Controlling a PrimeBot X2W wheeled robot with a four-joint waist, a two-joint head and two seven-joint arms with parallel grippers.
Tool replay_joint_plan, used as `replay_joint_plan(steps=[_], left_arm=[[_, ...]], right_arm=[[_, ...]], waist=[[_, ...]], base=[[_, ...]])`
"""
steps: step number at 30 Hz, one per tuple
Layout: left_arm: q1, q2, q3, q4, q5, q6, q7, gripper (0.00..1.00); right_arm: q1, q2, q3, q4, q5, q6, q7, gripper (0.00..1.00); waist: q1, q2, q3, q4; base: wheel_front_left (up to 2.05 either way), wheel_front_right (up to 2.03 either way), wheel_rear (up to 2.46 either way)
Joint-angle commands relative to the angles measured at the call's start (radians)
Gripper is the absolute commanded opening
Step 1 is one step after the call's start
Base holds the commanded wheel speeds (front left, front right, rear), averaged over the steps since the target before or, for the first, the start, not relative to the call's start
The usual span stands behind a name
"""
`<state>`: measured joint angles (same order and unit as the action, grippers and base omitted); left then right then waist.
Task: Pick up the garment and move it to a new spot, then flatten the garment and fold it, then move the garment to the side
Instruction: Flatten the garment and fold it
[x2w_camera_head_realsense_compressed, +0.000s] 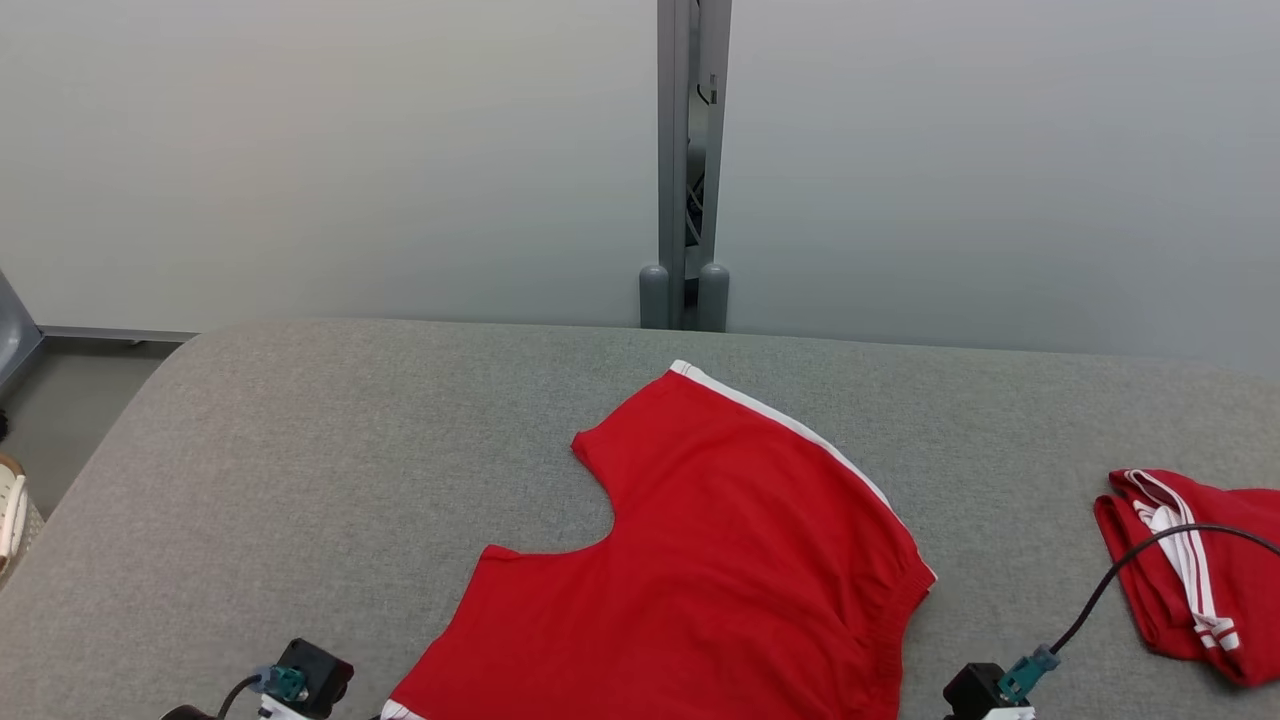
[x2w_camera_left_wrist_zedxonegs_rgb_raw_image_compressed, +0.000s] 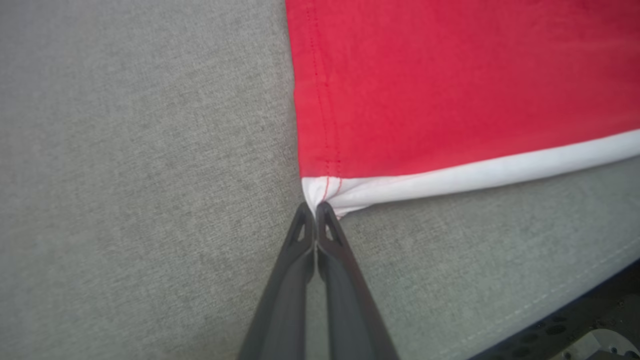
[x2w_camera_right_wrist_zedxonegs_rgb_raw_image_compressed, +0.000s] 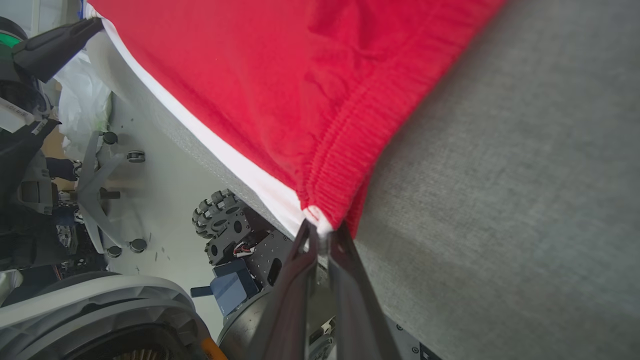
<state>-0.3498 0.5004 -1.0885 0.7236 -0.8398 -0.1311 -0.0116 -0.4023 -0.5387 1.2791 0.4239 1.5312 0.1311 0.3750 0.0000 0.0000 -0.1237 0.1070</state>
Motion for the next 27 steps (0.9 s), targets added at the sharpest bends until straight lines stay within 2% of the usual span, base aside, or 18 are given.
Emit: replay_joint_plan(steps=[1,7,14,21,27], left_arm=[[0.012,0.028,-0.001,-0.006,-0.009,0.001,0.007,0.0],[0.043,0.1,-0.016,-0.106,-0.022,0.005,0.064,0.0],[0.065,0.159,-0.012,-0.227,-0.045,0.033,0.121,0.0],[0.029,0.197,0.007,-0.314,-0.052,0.063,0.147,0.0],[-0.006,0.222,0.03,-0.363,-0.062,0.073,0.163,0.0]], right_arm=[[0.018,-0.016,0.004,-0.004,0.009,-0.001,0.013,0.0],[0.036,-0.033,-0.005,-0.048,0.054,-0.001,0.05,0.0],[0.052,-0.041,-0.004,-0.063,0.06,-0.001,0.083,0.0],[0.049,-0.03,-0.044,-0.084,0.083,-0.001,0.043,0.0],[0.053,-0.019,-0.085,-0.112,0.109,-0.001,0.015,0.0]], waist=[[0.0,0.0,-0.002,0.003],[0.0,0.0,-0.002,0.004],[0.0,0.0,0.003,0.004],[0.0,0.0,0.013,-0.019],[0.0,0.0,0.023,-0.05]], base=[[0.0,0.0,0.0],[0.0,0.0,0.0],[0.0,0.0,0.0],[0.0,0.0,0.0],[0.0,0.0,0.0]])
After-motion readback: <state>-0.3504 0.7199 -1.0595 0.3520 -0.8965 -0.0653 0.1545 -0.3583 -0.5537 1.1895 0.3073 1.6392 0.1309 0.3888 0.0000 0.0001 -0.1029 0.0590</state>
